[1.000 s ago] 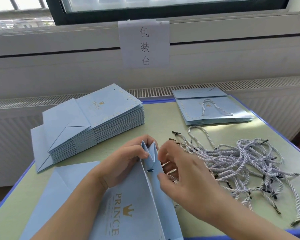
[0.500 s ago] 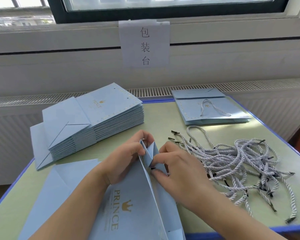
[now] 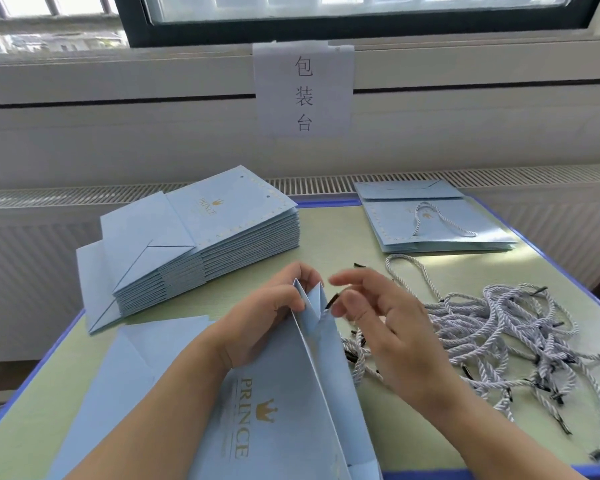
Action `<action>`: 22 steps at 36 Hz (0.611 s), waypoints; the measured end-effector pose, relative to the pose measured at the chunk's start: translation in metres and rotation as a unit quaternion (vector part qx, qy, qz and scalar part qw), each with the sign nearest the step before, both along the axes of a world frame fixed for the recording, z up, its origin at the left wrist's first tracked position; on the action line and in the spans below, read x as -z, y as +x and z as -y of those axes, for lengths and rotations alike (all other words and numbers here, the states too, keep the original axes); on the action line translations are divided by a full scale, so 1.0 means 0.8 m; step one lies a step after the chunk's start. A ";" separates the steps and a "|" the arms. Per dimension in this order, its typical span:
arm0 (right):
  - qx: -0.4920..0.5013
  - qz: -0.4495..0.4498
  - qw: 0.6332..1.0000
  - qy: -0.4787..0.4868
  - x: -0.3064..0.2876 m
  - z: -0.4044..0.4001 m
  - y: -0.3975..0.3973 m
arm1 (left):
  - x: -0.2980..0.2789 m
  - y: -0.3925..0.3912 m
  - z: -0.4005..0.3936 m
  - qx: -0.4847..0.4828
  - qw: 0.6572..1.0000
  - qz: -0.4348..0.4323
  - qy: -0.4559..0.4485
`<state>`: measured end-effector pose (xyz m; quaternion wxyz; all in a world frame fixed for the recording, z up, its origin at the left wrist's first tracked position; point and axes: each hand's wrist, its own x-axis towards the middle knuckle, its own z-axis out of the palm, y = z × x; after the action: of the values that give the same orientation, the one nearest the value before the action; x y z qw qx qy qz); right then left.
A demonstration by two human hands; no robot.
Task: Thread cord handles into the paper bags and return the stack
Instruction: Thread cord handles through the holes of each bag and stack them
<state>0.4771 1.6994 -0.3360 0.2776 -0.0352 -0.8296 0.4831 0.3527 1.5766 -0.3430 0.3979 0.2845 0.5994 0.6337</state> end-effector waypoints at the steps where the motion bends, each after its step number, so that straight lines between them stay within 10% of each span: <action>1: 0.010 0.004 1.000 -0.020 0.001 -0.002 0.000 | 0.000 -0.001 0.001 0.004 1.000 0.007 0.007; 13: -0.114 0.235 0.965 -0.027 -0.012 0.004 -0.001 | 0.002 -0.016 0.026 0.019 0.998 0.021 0.062; 22: -0.162 0.206 0.959 -0.106 -0.025 -0.008 0.007 | 0.000 -0.025 0.038 -0.010 0.997 0.024 0.066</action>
<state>0.4830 1.7058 -0.3161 0.0137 -0.0279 -0.8073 0.5893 0.3326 1.5464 -0.3431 0.3863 0.2890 0.5492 0.6824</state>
